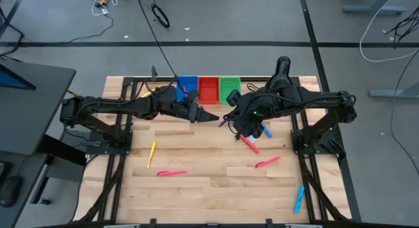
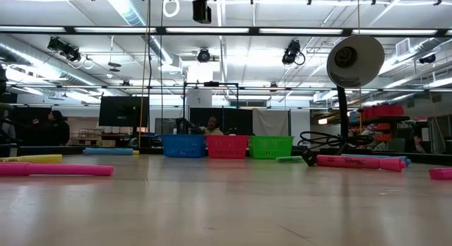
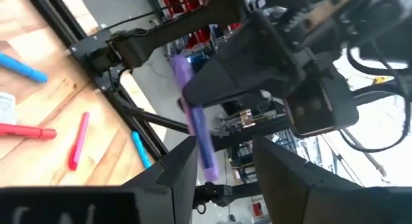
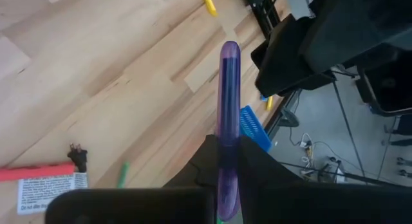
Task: Pick & Place Markers
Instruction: Put the violet pen into the blue bin
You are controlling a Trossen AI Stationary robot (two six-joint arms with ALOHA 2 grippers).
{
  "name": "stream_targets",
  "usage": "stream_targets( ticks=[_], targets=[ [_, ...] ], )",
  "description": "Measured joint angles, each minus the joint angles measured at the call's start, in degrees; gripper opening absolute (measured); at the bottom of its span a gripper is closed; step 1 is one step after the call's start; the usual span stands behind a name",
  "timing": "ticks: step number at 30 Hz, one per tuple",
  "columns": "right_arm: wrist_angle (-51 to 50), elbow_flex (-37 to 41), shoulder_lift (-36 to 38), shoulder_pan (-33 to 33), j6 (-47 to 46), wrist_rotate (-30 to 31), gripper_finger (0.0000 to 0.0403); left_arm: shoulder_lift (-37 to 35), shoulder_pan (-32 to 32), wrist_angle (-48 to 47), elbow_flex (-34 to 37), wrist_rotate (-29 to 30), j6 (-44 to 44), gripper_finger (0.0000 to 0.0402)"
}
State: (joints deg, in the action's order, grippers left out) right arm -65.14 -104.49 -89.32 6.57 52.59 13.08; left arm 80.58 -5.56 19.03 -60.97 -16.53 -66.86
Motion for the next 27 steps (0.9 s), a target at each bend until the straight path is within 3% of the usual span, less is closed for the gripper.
stream_targets(
  ticks=[11,27],
  targets=[
    [1.8,0.0,-0.2,0.0,3.5,0.0,0.002,0.1,1.0,-3.4,0.0,1.7,-1.6,0.0162],
    [3.0,0.0,-2.9,0.2,6.6,1.3,0.002,3.5,2.6,0.7,0.0,1.2,-4.8,0.0162]
  ],
)
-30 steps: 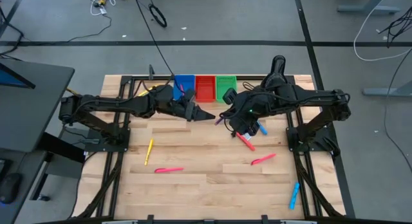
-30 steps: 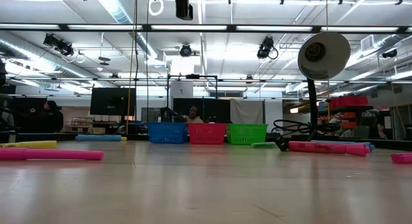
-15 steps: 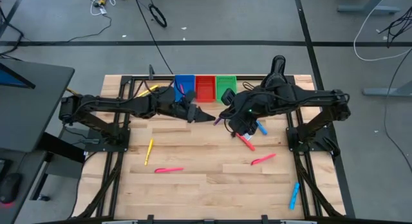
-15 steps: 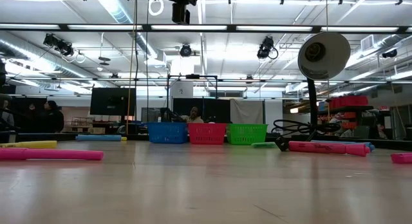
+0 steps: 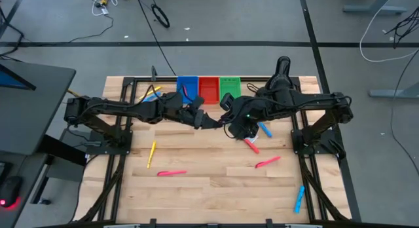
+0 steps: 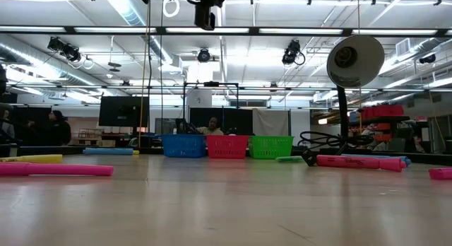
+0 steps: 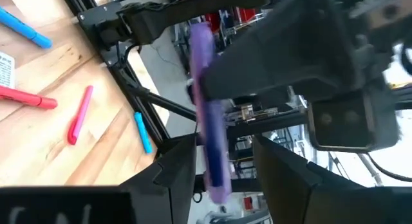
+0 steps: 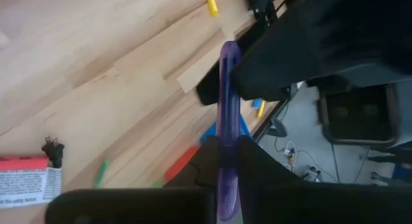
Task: Pick & Place Markers
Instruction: Put the violet pen into the blue bin
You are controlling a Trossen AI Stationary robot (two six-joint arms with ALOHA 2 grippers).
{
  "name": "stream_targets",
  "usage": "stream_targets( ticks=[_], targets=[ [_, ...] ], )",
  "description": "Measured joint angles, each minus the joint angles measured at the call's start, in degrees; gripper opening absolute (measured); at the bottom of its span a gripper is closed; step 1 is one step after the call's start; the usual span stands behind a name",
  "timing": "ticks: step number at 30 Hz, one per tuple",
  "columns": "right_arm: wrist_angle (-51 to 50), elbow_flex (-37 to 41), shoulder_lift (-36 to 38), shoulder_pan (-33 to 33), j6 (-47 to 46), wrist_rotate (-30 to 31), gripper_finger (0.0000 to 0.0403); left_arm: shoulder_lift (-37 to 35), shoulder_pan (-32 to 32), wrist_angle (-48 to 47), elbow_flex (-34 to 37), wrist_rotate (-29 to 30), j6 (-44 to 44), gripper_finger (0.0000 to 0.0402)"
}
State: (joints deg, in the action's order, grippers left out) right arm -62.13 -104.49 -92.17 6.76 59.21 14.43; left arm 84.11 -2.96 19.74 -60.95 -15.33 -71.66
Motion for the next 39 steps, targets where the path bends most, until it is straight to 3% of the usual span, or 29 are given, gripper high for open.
stream_targets(
  ticks=[9,20,23,28,39],
  targets=[
    [1.7,0.0,-0.1,0.4,0.2,0.1,0.002,0.0,-0.4,-0.3,0.0,-0.7,-0.2,0.0154],
    [0.9,0.0,-0.1,0.5,0.1,0.4,0.0021,0.0,-1.4,-0.7,0.0,-3.6,-0.6,0.0047],
    [0.9,0.0,-0.1,0.5,0.2,2.0,0.0029,0.0,-1.4,-0.6,0.1,-3.8,0.0,0.0041],
    [1.0,0.0,-0.1,0.5,-1.6,3.0,0.0074,0.0,-1.5,-0.4,0.1,-3.7,0.8,0.0041],
    [-1.5,0.0,1.9,0.3,-15.6,4.0,0.0225,-0.2,-3.5,-1.6,0.1,-4.2,5.0,0.0041]
  ],
)
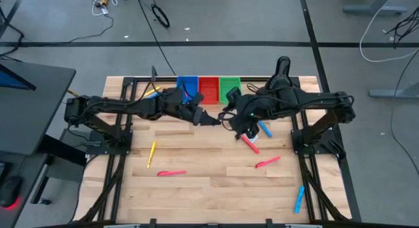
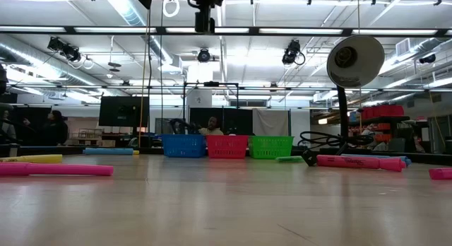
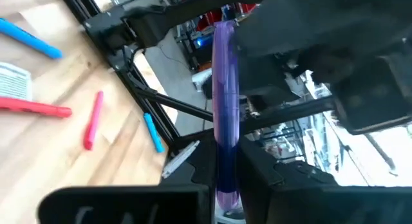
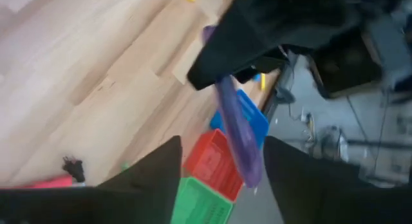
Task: Pick & Place Markers
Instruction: Put the violet pen into the blue bin
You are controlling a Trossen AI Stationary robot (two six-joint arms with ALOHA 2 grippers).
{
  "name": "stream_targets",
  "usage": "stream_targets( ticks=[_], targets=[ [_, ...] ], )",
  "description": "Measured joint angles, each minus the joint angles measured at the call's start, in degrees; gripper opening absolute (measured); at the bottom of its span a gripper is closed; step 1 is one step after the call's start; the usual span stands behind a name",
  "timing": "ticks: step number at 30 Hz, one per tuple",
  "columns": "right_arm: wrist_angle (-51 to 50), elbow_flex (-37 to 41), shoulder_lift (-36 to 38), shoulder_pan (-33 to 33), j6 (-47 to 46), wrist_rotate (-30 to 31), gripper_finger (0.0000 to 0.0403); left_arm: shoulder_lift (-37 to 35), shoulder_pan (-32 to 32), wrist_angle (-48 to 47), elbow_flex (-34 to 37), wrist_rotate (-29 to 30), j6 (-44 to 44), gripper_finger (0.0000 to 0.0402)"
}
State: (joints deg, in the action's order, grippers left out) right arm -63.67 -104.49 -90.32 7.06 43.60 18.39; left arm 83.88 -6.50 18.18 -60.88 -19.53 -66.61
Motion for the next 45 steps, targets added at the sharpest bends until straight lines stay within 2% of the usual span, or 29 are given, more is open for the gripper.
stream_targets(
  ticks=[4,8,13,22,32,39,45],
  targets=[
    [-0.2,0.0,1.0,0.1,-8.4,2.6,0.0262,-0.1,-1.3,-2.7,0.0,0.1,2.9,0.0041],
    [0.2,0.0,2.2,0.0,-17.8,3.0,0.0282,-1.7,-2.5,-4.6,0.0,0.0,5.7,0.0041],
    [1.4,0.0,3.2,0.0,-29.2,3.1,0.0288,-5.1,-4.3,-7.9,0.0,1.8,10.3,0.0041],
    [4.0,0.0,3.3,-1.7,-46.5,3.2,0.0288,-12.4,-7.0,-14.9,0.0,9.6,18.3,0.0041],
    [6.2,0.0,4.6,-2.4,-55.2,4.6,0.0288,-15.7,-7.2,-18.6,0.1,26.8,22.0,0.0041],
    [9.5,0.0,5.7,-2.4,-57.7,13.1,0.0288,-15.9,-7.1,-19.8,0.0,40.2,21.8,0.0041],
    [12.2,0.0,5.7,-2.4,-58.8,24.0,0.0288,-15.8,-7.0,-23.5,0.0,50.5,20.8,0.0041]
  ],
)
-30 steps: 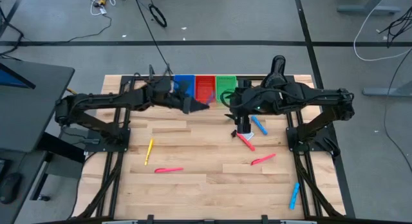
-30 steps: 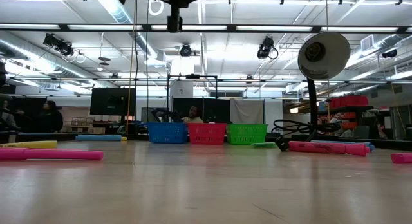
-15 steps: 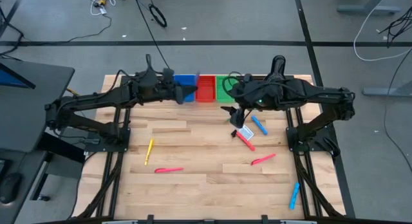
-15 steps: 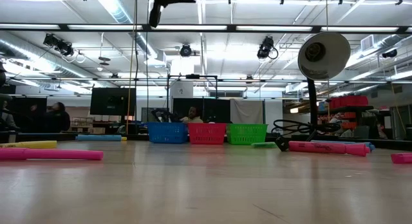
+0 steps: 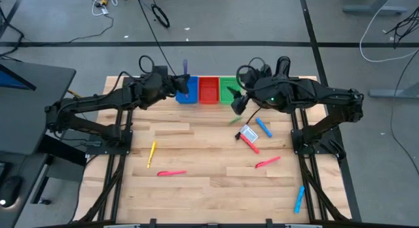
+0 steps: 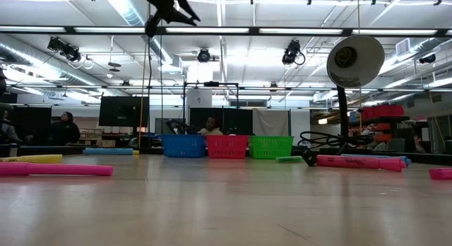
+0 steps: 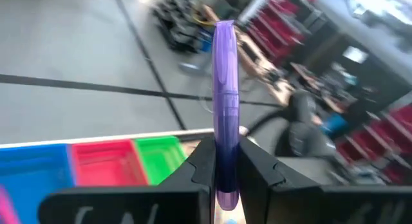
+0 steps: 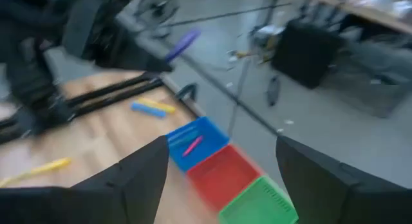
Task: Pick & Place Markers
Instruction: Put the violet pen into the blue bin
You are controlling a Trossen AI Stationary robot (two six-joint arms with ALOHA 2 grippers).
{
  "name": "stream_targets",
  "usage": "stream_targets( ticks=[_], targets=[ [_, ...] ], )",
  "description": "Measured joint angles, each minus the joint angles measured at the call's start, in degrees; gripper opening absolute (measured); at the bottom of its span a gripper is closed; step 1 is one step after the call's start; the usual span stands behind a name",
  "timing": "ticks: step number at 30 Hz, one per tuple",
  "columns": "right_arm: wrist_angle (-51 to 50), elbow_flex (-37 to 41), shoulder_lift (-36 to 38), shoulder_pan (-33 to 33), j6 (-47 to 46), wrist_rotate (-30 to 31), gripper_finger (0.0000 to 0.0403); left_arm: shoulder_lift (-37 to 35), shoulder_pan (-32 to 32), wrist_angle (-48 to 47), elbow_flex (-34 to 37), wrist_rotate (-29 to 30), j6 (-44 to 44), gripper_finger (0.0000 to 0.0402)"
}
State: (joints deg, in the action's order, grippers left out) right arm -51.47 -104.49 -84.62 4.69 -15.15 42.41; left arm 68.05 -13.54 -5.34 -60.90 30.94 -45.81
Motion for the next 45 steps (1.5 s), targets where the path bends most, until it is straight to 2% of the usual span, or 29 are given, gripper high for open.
stream_targets(
  ticks=[6,11,14,17,23,30,41,45],
  targets=[
    [3.6,0.0,0.0,-1.0,0.0,7.7,0.0288,0.1,0.0,-3.4,0.0,9.0,-0.2,0.0041],
    [5.9,0.0,0.0,-2.5,1.6,8.1,0.0288,0.2,0.0,-5.5,0.0,15.3,1.8,0.0041],
    [6.0,0.0,0.0,-3.0,1.3,7.9,0.0288,0.2,0.0,-6.7,0.0,16.1,4.7,0.0041],
    [6.1,0.0,0.0,-3.2,0.6,7.7,0.0288,0.2,-1.0,-8.6,0.0,14.7,4.1,0.0041],
    [6.1,0.0,0.0,-3.2,1.5,7.6,0.0288,0.2,-7.7,-13.0,0.0,4.2,-1.3,0.0041],
    [6.2,0.0,0.0,-3.2,2.4,7.6,0.0288,1.0,-12.7,-15.3,-1.1,0.1,-1.3,0.0041],
    [7.9,0.0,0.0,-3.2,5.1,7.6,0.0288,18.2,-18.8,-29.6,-21.8,-3.3,7.0,0.0041],
    [7.9,0.0,0.0,-3.2,5.1,7.6,0.0288,23.1,-22.6,-35.7,-27.7,-7.8,6.4,0.0041]
  ],
)
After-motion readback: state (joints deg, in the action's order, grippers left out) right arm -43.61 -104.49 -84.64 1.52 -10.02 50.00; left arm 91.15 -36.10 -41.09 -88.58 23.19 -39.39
